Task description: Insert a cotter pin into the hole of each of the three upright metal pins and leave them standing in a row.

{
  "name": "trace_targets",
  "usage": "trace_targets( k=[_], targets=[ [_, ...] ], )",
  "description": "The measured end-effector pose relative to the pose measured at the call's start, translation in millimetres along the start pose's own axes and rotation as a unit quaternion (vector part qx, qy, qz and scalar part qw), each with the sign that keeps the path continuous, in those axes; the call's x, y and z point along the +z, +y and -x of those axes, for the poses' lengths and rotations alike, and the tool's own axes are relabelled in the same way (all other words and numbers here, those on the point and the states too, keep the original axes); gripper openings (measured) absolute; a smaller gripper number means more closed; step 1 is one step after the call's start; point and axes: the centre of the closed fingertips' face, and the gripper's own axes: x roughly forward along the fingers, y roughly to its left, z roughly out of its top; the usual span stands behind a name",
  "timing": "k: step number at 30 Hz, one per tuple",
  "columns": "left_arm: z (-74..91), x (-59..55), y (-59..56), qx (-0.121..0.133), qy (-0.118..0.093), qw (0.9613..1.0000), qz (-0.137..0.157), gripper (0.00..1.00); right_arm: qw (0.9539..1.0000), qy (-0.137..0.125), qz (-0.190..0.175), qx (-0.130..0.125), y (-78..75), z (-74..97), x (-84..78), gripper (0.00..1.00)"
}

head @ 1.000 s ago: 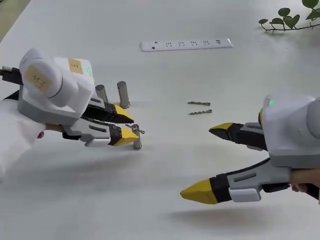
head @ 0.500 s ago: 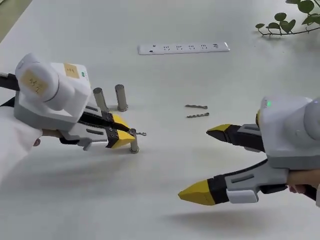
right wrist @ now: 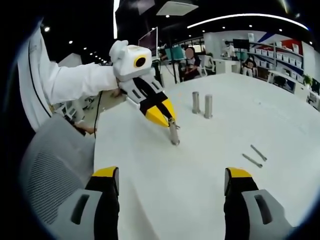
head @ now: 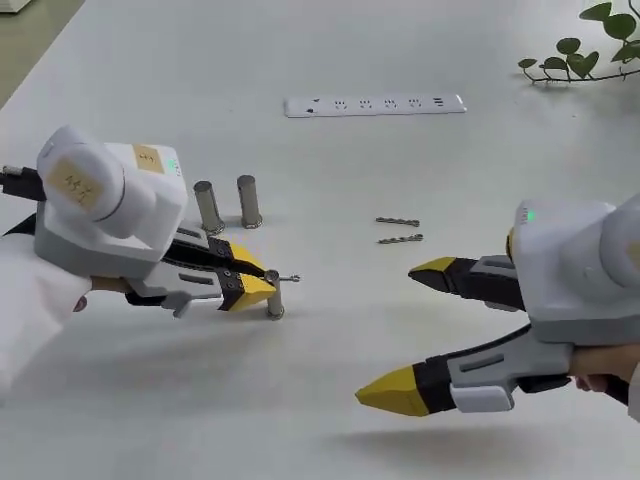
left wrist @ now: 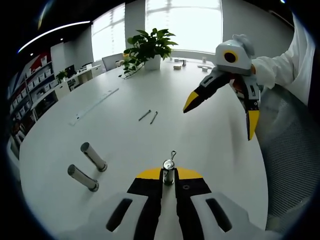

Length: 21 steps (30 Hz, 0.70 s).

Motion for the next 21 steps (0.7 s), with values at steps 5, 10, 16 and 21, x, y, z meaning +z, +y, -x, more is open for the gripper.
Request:
trace_targets(
  k=[5,10,16,21],
  targets=[
    [-0.5,0.1,-0.1,0.003,-0.002,1.0,0.003,0.06,1.0,-0.004,0.003,0.0,-1.5,-0.5,4.5,0.84],
    [1.6,0.8,4.1,0.014,-0.004,0.9999,-0.008,0.16,1.0,-0.003,0.003,-0.002,-2.7,3.4,1.8,0.84],
    [18.1,-4.6,24.6,0.051,-0.014,0.9986,0.008,0.25,0.9999,0.001,0.001,-0.011,-4.1,13.0,-2.8,0.84],
    [34.0,-13.9,53.9,0.104,-0.027,0.9934,0.041,0.29,0.9997,0.003,0.0,-0.023,-7.3,22.2,-5.2,0.84]
  ],
)
